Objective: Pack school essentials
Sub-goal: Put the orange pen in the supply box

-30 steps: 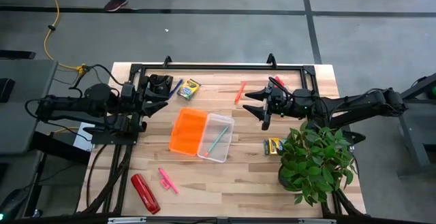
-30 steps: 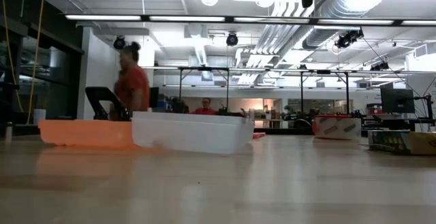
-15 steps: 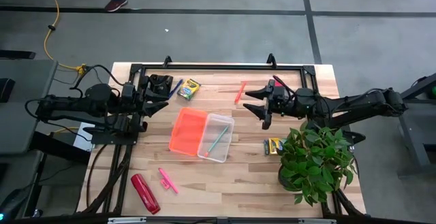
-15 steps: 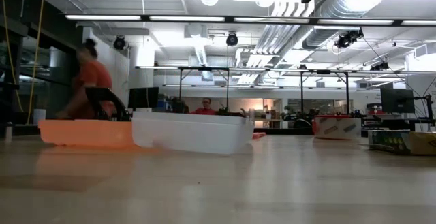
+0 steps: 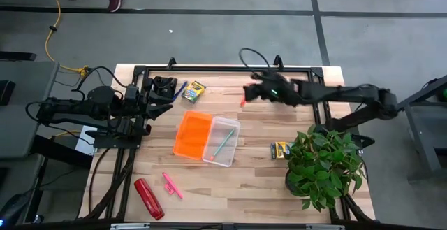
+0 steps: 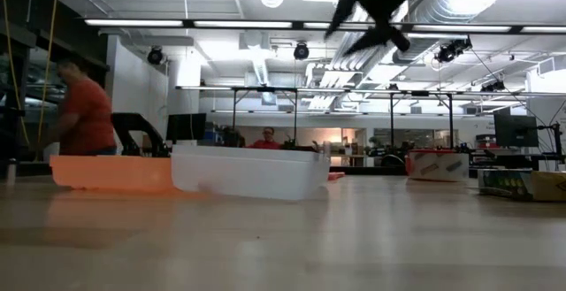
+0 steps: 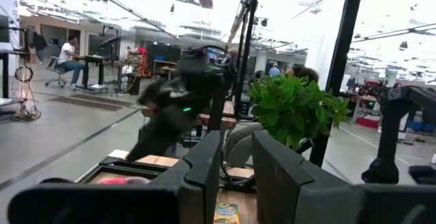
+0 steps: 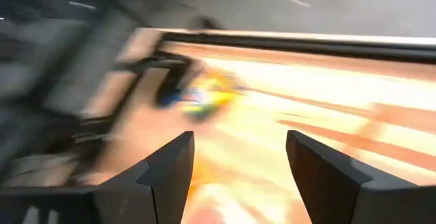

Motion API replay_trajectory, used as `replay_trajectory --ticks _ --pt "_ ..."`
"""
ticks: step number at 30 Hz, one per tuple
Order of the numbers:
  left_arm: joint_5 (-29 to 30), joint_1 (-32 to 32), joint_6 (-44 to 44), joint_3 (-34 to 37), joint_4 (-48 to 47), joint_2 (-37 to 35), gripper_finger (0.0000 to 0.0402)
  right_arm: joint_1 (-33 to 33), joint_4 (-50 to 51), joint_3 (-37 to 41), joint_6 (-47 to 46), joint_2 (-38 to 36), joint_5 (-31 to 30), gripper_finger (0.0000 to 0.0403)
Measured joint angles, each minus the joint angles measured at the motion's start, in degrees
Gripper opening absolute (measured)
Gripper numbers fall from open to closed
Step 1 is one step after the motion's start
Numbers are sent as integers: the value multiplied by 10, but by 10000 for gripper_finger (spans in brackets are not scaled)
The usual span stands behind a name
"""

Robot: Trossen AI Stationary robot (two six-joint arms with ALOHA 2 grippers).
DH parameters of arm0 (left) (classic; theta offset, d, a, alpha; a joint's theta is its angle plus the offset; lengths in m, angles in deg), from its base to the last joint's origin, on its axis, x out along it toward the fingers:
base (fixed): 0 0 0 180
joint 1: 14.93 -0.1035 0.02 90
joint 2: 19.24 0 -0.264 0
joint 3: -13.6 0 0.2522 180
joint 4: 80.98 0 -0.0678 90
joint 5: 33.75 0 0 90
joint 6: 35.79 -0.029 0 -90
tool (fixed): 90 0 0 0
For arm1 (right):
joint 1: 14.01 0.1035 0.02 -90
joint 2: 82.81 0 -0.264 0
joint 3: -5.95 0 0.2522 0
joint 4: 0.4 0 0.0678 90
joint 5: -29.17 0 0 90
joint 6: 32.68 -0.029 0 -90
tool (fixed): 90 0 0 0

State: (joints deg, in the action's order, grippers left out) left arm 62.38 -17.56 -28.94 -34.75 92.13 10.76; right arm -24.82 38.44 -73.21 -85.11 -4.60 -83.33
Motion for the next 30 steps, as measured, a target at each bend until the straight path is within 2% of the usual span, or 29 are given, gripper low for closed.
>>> replay_trajectory --ticks 4,11,17,23,30 --pt "6 0 0 0 0 0 74 -47 79 -60 -29 83 12 226" --pt "21 0 0 0 -1 0 74 -119 85 -94 -90 205 18 226" --pt "36 0 0 0 -1 0 74 -167 80 -96 -151 289 70 226" --pt "36 0 0 0 -1 0 74 -188 70 -96 -190 346 104 226" --pt "36 0 0 0 -1 0 74 -194 72 -97 -207 371 109 213"
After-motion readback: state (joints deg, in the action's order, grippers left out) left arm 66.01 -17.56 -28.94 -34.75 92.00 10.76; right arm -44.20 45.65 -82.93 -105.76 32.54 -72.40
